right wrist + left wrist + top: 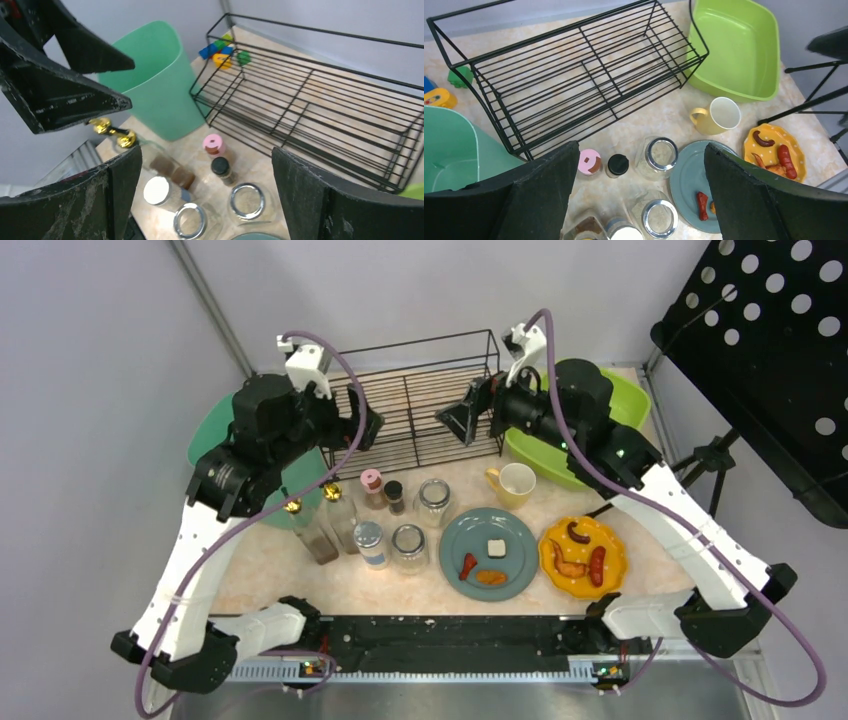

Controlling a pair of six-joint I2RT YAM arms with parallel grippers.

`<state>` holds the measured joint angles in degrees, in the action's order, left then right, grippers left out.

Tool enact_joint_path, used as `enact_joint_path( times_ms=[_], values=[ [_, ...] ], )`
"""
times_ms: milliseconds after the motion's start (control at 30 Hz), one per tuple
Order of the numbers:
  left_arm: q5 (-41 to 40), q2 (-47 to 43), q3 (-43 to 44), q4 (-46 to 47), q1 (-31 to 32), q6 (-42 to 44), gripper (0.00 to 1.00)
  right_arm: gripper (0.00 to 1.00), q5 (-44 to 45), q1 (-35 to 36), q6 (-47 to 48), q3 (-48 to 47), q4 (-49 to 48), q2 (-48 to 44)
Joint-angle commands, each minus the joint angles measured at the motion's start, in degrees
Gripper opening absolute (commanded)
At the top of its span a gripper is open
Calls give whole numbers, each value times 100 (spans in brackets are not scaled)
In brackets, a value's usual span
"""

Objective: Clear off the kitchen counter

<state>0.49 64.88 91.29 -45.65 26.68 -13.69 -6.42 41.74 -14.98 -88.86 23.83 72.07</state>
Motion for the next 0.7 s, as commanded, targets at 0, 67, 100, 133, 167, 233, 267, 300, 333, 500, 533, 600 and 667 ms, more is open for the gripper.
enact_joint_path(
  times_ms=[0, 67, 100, 133, 167, 233, 267, 300, 333, 500, 533, 600, 667],
  values=[
    [459, -489, 37, 135, 5, 225, 99, 99, -471, 273, 69, 164, -617, 9],
    [464, -619, -5, 83, 2, 231, 99, 99, -786, 279, 59, 157, -634, 110],
    [412, -692, -45, 70, 4, 235, 99, 99, -975, 282, 69, 149, -647, 166],
    [348, -759, -83, 61, 1, 228, 99, 99, -1216, 282, 74, 202, -702, 225],
    [290, -838, -144, 69, 5, 217, 99, 99, -1523, 282, 80, 280, -819, 259],
    [255, -1007, -331, 136, 0, 212, 99, 99, -2172, 282, -17, 514, -1148, 318],
    [277, -1099, -425, 187, 2, 191, 99, 98, -2411, 282, -112, 654, -1363, 343],
    [288, -1225, -500, 234, 0, 149, 99, 97, -2467, 308, -178, 829, -1580, 356],
    [309, -1293, -574, 276, -1, 115, 99, 97, -2466, 396, -172, 974, -1736, 354],
    [430, -1610, -743, 293, -4, -10, 99, 96, -2401, 886, 323, 1696, -2316, 408],
    [434, -1683, -778, 301, -3, -3, 99, 95, -2389, 1017, 487, 1916, -2610, 405],
    [458, -1817, -848, 339, 5, 17, 99, 94, -2300, 1263, 795, 2404, -3245, 351],
    [454, -1951, -903, 367, 2, 33, 99, 94, -2282, 1407, 916, 2815, -3871, 351]
  ],
)
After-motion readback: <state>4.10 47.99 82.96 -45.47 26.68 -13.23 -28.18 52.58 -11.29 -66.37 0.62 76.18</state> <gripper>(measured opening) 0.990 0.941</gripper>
